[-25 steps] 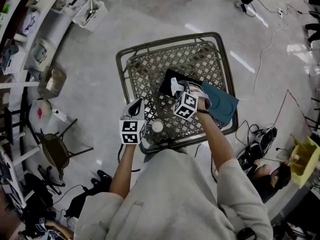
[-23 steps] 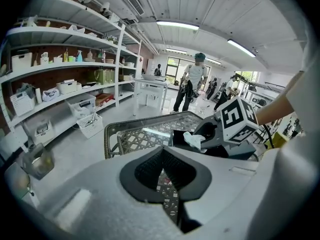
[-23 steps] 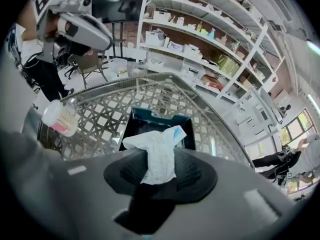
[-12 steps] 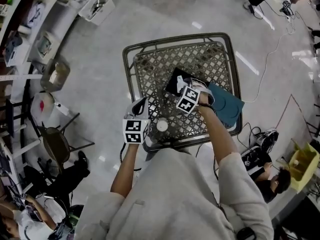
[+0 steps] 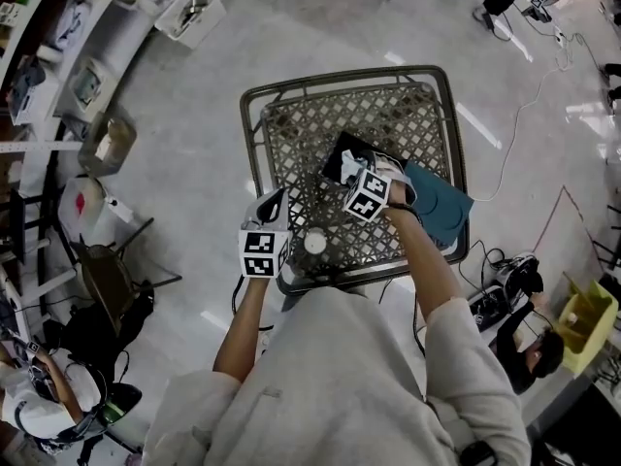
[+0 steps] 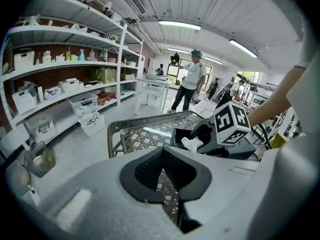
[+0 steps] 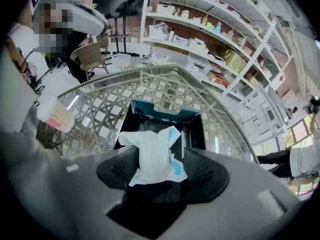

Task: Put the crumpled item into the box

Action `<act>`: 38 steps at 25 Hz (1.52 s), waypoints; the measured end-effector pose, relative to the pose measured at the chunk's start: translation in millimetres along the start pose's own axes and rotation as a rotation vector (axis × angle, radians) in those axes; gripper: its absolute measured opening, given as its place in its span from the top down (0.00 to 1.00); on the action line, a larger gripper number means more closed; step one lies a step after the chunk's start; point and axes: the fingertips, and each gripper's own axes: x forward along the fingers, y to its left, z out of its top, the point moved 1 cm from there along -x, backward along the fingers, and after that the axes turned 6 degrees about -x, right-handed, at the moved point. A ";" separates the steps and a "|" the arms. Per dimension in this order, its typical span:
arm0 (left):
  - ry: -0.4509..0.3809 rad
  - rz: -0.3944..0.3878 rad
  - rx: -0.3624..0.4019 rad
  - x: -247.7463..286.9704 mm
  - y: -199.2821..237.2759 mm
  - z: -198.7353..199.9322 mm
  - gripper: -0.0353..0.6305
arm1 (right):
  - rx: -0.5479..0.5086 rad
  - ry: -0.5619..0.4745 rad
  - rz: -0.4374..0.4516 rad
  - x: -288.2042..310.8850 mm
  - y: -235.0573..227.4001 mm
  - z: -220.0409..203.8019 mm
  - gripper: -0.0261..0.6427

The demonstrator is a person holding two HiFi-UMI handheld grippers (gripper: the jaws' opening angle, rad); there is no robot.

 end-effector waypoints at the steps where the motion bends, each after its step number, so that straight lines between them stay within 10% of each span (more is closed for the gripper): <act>1: -0.001 -0.001 0.001 -0.6 -1.6 -0.7 0.94 | 0.000 -0.008 -0.004 -3.4 0.7 0.5 0.55; 19: -0.027 -0.038 0.035 -4.4 -34.1 6.4 0.94 | 0.088 -0.074 -0.091 -57.1 10.9 -20.9 0.55; 30: -0.056 -0.048 0.056 -9.1 -55.7 15.9 0.94 | 0.753 -0.334 -0.263 -124.3 -20.2 -44.5 0.82; 38: -0.075 -0.051 0.072 -15.9 -70.1 22.3 0.94 | 0.908 -0.385 -0.351 -151.5 -13.8 -71.5 0.96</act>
